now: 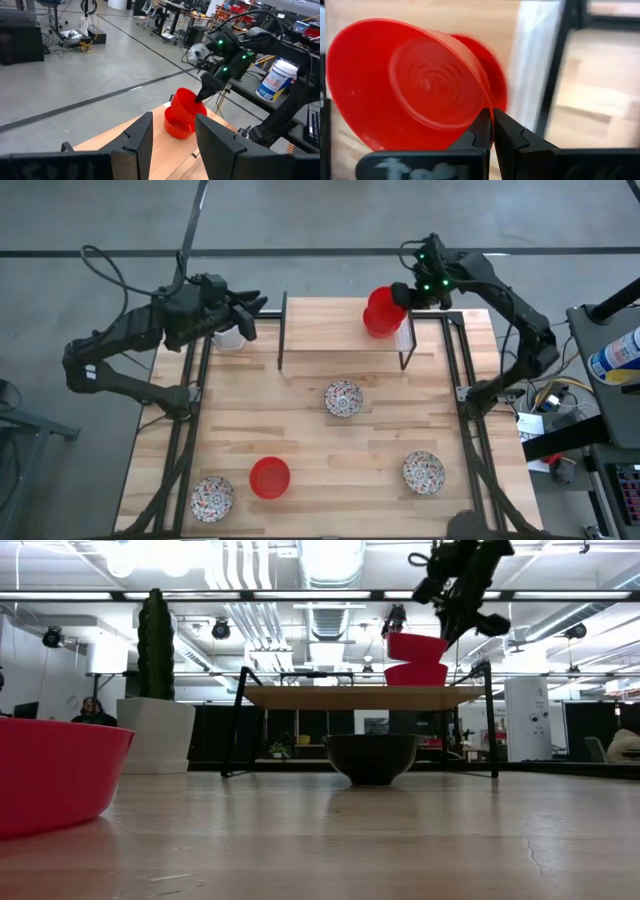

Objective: Pick & Place Mini bowls
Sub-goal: Stack the top red bowl on the red bowl on the shelf

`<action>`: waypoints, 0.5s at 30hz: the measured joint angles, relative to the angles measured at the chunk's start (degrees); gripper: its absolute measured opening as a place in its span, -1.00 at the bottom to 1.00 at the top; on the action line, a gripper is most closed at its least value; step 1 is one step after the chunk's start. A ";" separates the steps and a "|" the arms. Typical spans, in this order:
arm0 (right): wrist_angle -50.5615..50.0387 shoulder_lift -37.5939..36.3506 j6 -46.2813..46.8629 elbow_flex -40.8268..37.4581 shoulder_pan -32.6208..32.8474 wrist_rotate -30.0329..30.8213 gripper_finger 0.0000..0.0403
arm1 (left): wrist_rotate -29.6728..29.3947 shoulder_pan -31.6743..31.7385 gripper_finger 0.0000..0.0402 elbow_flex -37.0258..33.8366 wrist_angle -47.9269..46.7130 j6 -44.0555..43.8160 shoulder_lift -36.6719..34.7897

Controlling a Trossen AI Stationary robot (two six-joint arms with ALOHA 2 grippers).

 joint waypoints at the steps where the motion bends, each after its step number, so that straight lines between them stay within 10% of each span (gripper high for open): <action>1: -0.11 0.77 0.07 0.00 0.04 -0.84 -0.96 | 0.02 0.00 -0.30 -0.02 0.00 -0.04 0.00; 15: -2.54 6.62 -0.49 0.00 -0.13 -0.84 -0.96 | 0.26 0.00 -0.30 -1.62 0.31 -0.48 0.20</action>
